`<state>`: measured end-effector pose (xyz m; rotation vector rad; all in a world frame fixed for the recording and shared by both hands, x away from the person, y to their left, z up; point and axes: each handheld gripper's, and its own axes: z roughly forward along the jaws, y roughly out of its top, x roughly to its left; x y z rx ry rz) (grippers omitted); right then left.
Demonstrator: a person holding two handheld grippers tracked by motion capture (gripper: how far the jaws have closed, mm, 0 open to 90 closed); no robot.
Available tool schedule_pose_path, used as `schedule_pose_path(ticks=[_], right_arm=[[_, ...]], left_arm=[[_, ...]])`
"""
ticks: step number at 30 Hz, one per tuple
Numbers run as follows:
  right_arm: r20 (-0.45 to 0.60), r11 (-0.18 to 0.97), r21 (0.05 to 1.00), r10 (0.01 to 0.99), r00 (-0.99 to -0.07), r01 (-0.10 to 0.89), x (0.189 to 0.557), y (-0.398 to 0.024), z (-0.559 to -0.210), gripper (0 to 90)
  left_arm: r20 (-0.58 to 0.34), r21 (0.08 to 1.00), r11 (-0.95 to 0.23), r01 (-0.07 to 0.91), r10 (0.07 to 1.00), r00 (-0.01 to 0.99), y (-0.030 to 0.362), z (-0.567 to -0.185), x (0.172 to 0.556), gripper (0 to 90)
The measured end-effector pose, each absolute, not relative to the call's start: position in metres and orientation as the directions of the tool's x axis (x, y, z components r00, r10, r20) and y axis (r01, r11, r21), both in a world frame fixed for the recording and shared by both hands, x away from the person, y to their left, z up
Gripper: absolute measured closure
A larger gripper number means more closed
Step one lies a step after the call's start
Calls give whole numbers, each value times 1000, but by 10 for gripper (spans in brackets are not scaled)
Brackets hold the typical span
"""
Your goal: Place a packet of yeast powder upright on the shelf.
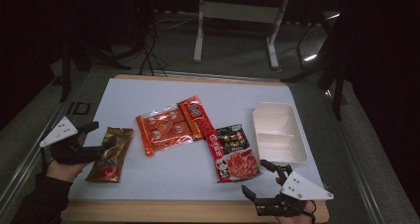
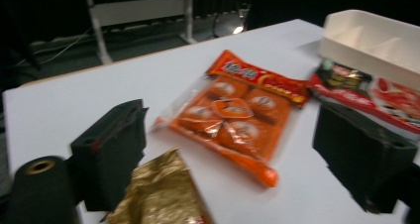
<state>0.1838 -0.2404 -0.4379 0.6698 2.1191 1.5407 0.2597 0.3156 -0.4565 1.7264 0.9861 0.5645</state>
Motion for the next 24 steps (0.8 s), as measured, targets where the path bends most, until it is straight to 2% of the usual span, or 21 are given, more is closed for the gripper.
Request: schedule_pose_path(ticks=[4,8,17,24], right_arm=[[-61,262,956,610,-790,129,184,-240,-438,110],[-60,266,955,609,-791,132,184,-240,-439,110],[-57,270,954,599,-798,135,185,-238,-439,111],[-59,274,952,598,-800,135,185,-238,-440,112]], left_arm=[[-84,918,-136,372,850,519,323,-466,269,171],[-79,907,-141,398,870,487,327,-475,276,239],[-89,852,-143,503,908,410,333,-496,296,276],[-136,818,-101,566,922,361,340,-510,310,326]])
